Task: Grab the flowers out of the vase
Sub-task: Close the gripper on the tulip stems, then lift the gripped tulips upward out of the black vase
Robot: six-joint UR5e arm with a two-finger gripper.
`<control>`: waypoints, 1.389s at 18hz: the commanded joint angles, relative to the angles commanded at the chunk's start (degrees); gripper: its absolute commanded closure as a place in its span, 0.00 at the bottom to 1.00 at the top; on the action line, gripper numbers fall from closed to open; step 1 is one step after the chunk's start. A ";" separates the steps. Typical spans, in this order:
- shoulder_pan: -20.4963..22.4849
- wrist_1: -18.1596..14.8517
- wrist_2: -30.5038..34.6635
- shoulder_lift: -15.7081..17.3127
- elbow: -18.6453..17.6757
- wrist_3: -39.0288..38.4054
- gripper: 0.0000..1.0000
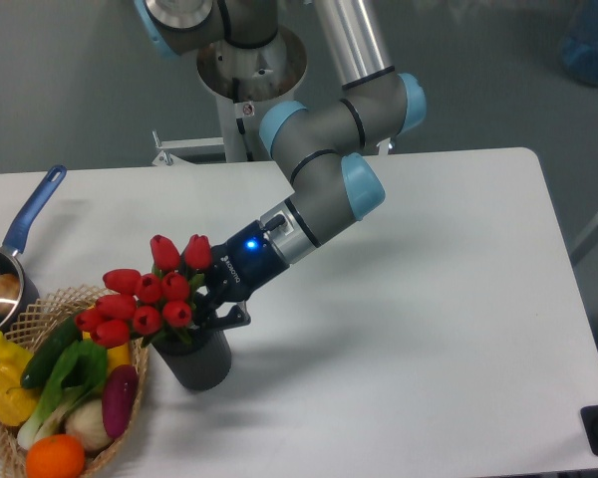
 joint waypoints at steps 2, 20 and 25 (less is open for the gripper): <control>0.79 -0.09 -2.63 0.00 -0.70 0.18 0.64; 2.63 0.00 -9.68 1.67 -2.03 0.44 0.64; 2.99 -0.09 -11.26 2.11 -2.03 0.27 0.64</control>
